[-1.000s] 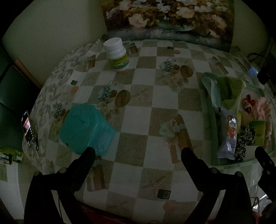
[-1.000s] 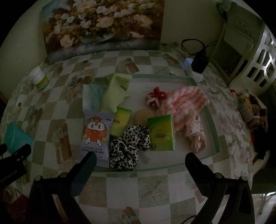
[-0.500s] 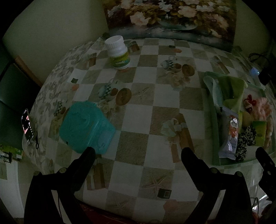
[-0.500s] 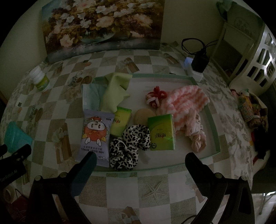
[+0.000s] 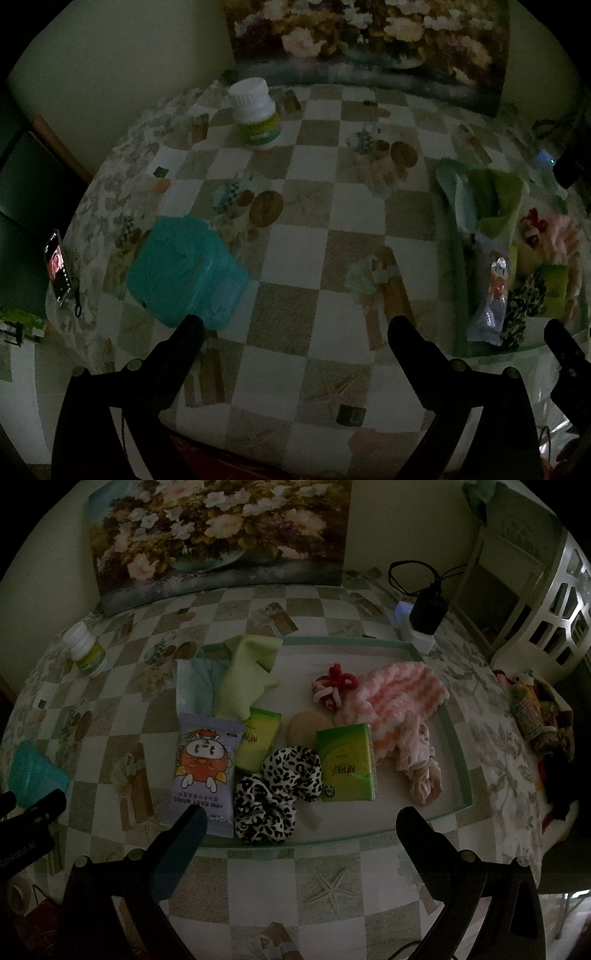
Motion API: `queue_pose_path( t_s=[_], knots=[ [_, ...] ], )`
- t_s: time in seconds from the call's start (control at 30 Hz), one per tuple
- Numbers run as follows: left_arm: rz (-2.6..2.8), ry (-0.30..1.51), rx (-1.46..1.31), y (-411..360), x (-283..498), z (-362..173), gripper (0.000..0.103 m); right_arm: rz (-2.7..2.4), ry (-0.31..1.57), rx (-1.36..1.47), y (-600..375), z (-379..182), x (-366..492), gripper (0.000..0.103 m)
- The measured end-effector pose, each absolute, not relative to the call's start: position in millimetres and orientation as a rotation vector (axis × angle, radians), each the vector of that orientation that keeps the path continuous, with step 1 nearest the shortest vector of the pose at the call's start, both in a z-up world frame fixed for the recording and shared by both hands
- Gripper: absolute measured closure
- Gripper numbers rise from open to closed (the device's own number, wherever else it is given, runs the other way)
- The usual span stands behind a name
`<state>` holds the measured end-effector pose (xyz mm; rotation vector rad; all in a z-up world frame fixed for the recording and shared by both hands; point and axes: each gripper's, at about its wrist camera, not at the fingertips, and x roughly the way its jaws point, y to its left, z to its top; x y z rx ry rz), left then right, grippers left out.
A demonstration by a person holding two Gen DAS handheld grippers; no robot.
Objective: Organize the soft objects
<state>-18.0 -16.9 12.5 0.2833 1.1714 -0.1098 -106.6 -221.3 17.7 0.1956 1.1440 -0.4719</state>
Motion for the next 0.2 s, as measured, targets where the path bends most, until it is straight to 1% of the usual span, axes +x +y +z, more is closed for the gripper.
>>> queue_pose_path(
  t_s=[0.2],
  knots=[
    [-0.104, 1.187, 0.267, -14.9, -14.6, 11.4, 0.003, -0.471, 1.145, 0.195, -221.9, 18.0, -106.3, 0.000]
  ],
)
